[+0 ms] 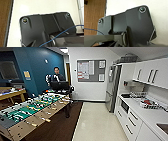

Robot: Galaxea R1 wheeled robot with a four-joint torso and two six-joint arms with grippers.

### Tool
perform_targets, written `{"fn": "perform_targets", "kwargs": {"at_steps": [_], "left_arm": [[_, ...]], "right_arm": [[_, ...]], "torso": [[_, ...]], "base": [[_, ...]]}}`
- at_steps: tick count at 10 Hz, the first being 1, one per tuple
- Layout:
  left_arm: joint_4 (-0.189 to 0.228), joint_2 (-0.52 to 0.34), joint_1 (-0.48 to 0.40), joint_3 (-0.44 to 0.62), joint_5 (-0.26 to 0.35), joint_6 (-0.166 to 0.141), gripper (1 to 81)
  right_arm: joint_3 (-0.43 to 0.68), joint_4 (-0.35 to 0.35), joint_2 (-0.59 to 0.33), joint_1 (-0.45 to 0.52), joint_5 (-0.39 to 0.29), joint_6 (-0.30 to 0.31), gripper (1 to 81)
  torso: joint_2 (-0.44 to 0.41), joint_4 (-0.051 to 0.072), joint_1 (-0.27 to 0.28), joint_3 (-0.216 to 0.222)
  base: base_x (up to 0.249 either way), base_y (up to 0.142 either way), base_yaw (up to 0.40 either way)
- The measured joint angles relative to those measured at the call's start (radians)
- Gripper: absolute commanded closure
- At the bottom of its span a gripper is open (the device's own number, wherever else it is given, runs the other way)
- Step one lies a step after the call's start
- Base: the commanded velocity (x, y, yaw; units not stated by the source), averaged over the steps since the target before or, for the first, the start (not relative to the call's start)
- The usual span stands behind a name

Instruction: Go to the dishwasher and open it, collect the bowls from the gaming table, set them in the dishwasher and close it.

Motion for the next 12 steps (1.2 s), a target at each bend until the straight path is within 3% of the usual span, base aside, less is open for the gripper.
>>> {"fn": "perform_targets", "kwargs": {"at_steps": [4, 8, 12], "left_arm": [[0.0, 0.0, 0.0, 0.003, 0.0, 0.0, 1.0], [0.0, 0.005, 0.0, 0.006, -0.001, 0.0, 1.0], [0.0, 0.001, 0.0, 0.006, -0.001, 0.0, 1.0]], "right_arm": [[0.148, -0.002, -0.056, -0.003, 0.0, 0.0, 1.0], [0.064, -0.015, -0.042, -0.013, -0.002, 0.0, 1.0], [0.065, -0.021, -0.025, -0.013, 0.013, -0.001, 1.0]], "torso": [[0.0, 0.0, 0.0, 0.0], [0.0, 0.0, 0.0, 0.0], [0.0, 0.0, 0.0, 0.0]], "base": [[0.0, 0.0, 0.343], [0.0, 0.0, 0.343], [0.0, 0.0, 0.343]]}}
